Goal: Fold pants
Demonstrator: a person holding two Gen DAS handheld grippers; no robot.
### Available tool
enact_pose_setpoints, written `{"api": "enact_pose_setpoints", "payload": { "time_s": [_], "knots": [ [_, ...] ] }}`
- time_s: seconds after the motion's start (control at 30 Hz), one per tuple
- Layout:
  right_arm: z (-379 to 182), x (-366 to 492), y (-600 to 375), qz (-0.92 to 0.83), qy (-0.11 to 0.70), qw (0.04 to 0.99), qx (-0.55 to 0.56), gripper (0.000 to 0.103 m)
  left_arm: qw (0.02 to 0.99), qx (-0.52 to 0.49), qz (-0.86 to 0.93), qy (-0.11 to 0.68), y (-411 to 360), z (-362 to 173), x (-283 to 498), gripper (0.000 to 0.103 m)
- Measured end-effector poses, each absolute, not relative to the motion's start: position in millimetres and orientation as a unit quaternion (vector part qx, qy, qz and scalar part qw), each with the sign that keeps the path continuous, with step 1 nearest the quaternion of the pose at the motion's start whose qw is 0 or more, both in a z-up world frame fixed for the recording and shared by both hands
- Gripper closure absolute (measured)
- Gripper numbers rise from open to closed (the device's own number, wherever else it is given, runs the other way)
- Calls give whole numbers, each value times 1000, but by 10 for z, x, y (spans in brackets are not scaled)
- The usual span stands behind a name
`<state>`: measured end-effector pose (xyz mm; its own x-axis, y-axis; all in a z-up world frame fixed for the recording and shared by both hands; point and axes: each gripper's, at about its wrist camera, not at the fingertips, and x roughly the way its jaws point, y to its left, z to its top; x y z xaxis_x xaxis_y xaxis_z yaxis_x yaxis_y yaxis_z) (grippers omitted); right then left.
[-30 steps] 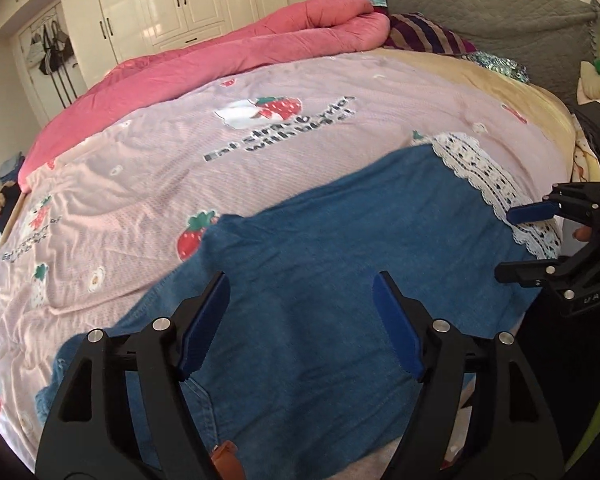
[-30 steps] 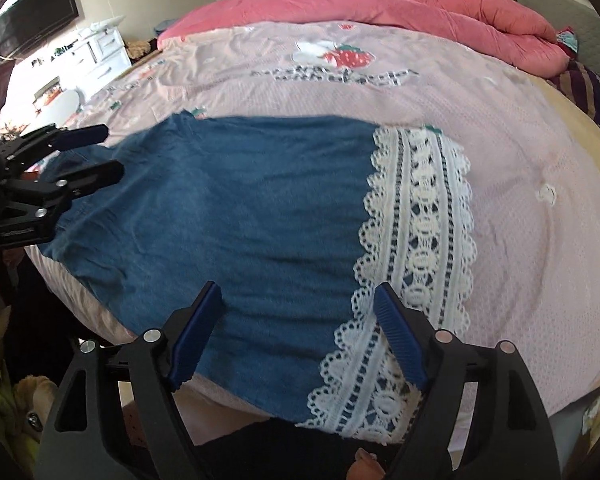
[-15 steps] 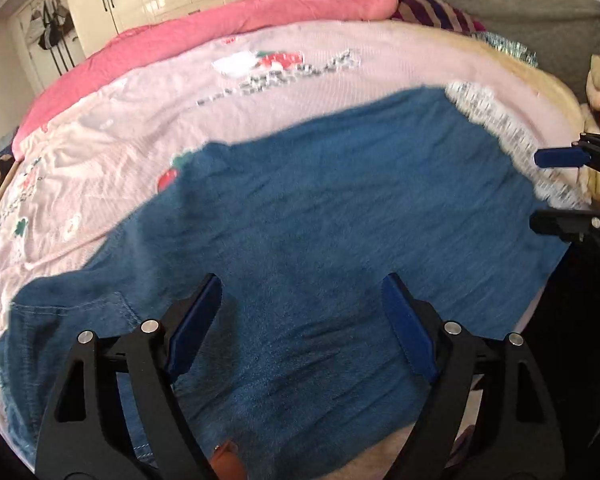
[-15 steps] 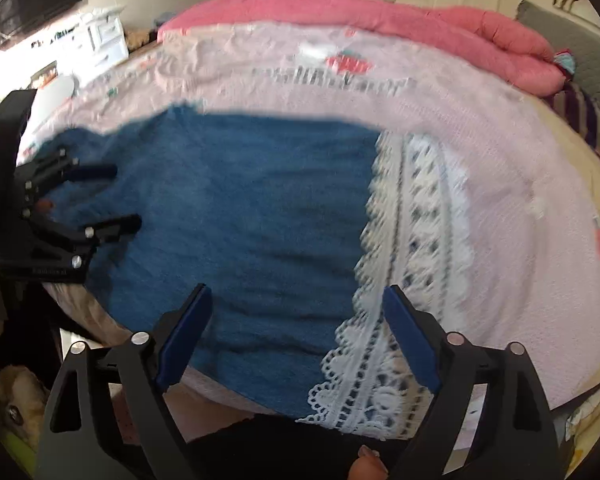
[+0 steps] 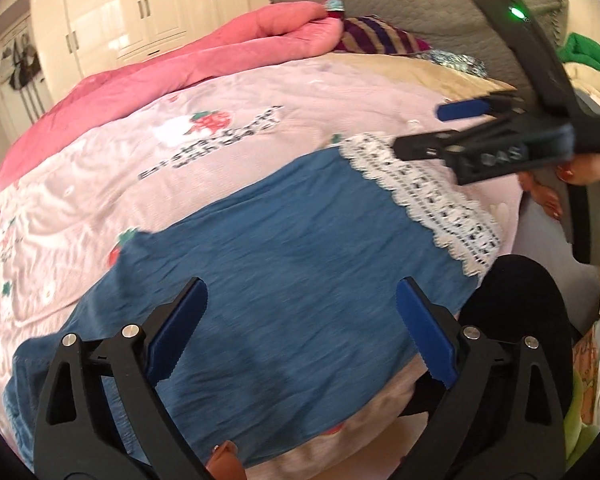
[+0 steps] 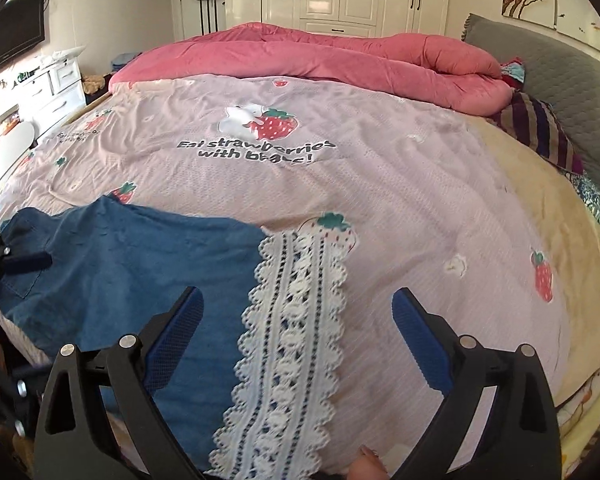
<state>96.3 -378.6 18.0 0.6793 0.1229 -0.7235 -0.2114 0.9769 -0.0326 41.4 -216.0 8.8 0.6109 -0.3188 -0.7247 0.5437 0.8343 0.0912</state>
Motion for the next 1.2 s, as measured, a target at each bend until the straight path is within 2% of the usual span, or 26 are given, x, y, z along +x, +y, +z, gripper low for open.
{"api": "enact_pose_setpoints", "payload": {
  "time_s": [0.4, 0.77, 0.83, 0.87, 0.93, 0.97, 1.0, 1.07, 1.2],
  "knots": [
    [-16, 1280, -3821, 109, 408, 903, -79, 7, 860, 202, -294, 366, -2839, -131, 312, 14],
    [-265, 1889, -4022, 188, 494, 848, 42, 9, 845, 235, -328, 351, -3194, -279, 166, 14],
    [-294, 1933, -3978, 205, 501, 839, 44, 18, 842, 241, -333, 350, -3249, -306, 135, 14],
    [-298, 1945, -3952, 212, 504, 836, 43, 35, 840, 243, -337, 350, -3273, -317, 119, 16],
    [-301, 1944, -3873, 218, 507, 833, 29, 38, 836, 249, -342, 349, -3319, -337, 78, 20],
    [-293, 1931, -3840, 226, 507, 832, 25, 44, 835, 252, -345, 348, -3338, -351, 65, 25],
    [-291, 1926, -3848, 237, 508, 827, 35, 54, 833, 257, -345, 346, -3357, -368, 51, 27],
    [-273, 1913, -3847, 256, 508, 821, 46, 64, 830, 263, -348, 346, -3384, -401, 25, 38],
    [-284, 1897, -3841, 260, 512, 818, 39, 64, 825, 267, -357, 347, -3421, -451, -29, 45]
  ]
}}
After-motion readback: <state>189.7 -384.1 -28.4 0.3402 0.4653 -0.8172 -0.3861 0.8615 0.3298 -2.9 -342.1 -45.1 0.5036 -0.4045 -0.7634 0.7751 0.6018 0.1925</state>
